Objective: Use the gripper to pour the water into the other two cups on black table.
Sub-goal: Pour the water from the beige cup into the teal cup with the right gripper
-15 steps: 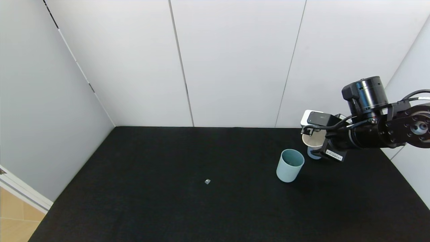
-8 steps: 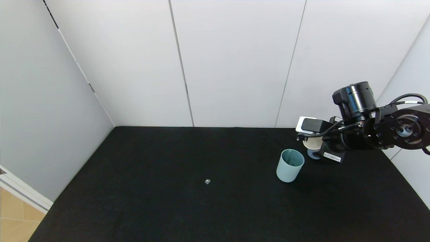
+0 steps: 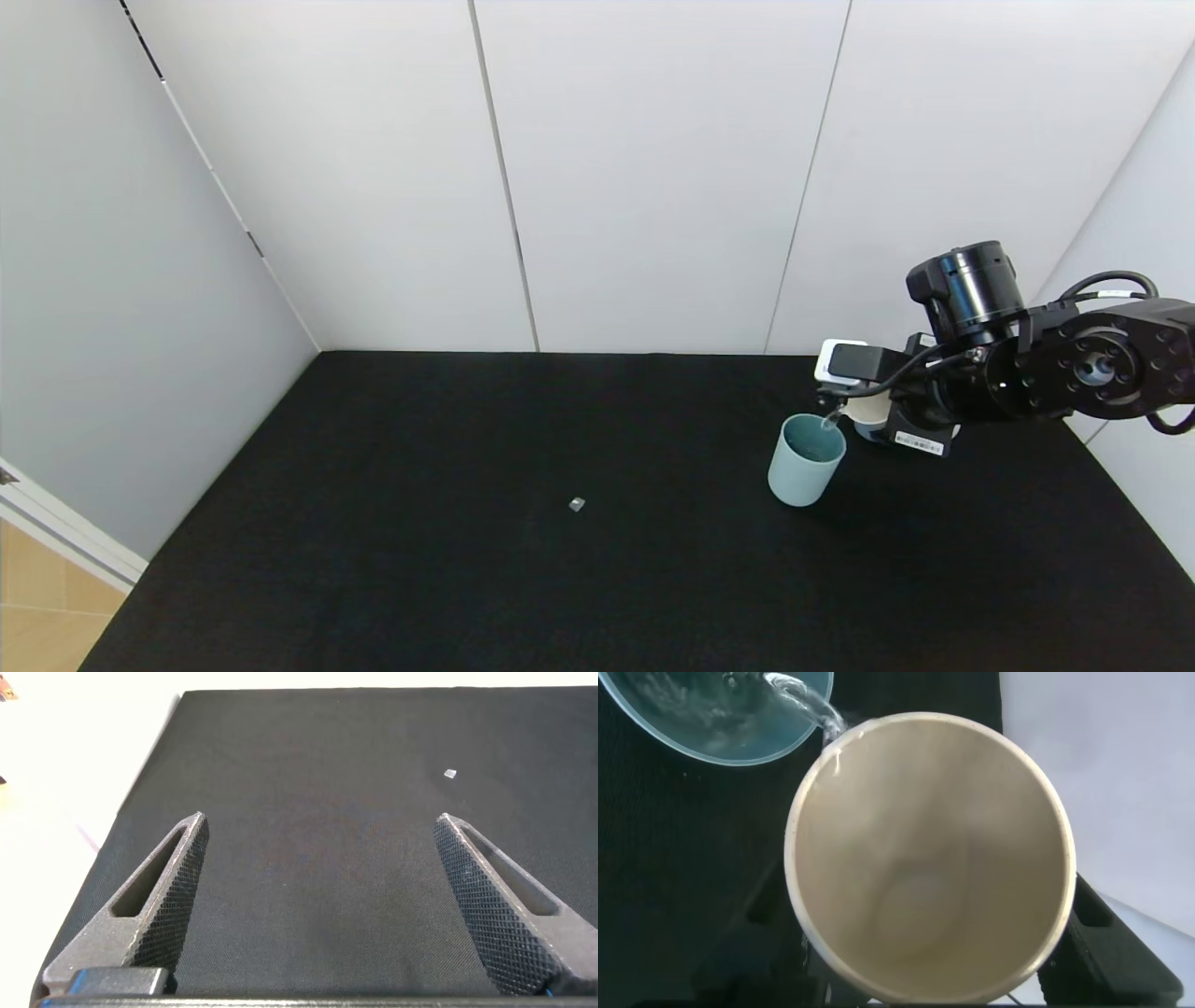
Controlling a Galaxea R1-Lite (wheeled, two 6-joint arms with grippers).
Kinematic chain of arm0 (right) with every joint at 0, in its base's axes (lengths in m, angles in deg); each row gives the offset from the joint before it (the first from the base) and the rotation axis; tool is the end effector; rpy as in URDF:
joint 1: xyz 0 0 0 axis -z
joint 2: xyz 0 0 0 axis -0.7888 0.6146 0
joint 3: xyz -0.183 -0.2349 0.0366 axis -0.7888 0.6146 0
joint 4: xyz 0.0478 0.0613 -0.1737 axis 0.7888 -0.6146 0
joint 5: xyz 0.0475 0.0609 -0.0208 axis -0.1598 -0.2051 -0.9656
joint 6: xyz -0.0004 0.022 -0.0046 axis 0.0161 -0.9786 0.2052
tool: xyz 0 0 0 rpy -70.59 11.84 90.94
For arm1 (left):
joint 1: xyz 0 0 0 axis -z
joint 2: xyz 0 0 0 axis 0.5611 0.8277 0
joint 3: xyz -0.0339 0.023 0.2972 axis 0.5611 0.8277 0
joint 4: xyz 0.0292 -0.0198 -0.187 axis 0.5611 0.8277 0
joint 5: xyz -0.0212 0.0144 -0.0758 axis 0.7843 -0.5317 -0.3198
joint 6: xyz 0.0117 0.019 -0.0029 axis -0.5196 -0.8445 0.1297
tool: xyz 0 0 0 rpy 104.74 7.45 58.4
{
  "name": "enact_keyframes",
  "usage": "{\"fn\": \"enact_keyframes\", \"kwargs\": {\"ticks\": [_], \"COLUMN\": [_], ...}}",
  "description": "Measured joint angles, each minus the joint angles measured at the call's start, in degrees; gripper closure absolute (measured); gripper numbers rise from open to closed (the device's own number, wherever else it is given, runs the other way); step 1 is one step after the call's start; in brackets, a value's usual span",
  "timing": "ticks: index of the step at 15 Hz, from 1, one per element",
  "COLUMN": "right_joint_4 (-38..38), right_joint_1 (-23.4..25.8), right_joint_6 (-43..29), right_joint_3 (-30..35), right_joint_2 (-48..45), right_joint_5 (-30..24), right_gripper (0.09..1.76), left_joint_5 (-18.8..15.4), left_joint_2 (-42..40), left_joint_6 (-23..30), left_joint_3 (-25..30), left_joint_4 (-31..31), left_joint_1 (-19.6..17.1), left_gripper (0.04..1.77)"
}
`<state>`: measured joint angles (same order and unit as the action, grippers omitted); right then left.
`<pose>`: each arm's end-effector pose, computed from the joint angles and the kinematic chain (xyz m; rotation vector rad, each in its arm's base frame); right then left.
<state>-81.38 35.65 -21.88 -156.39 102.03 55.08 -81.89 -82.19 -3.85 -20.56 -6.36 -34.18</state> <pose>0.3468 0.0953 0.1775 -1.1818 0.6595 0.3508 -0.0229 0.0001 0.0763 -0.0039 -0.0080 0.0050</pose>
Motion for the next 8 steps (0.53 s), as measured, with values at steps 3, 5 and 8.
{"fn": "enact_keyframes", "kwargs": {"ticks": [3,5,8], "right_joint_4": [-0.02,-0.02,-0.05], "right_joint_1": [-0.2,-0.78,-1.49], "right_joint_6": [1.16,2.15,3.5], "right_joint_3": [-0.35,-0.83,-1.49], "right_joint_2": [0.44,0.74,1.21], "right_joint_5": [0.22,1.79,2.21], "right_gripper": [0.55,0.55,0.55], "left_joint_5": [0.0,0.0,0.0], "left_joint_2": [0.0,0.0,0.0], "left_joint_6": [0.02,0.02,0.02], "left_joint_3": [0.0,0.0,0.0], "left_joint_4": [0.0,0.0,0.0], "left_joint_1": [0.0,0.02,0.02], "left_gripper": [0.09,0.09,0.09]}}
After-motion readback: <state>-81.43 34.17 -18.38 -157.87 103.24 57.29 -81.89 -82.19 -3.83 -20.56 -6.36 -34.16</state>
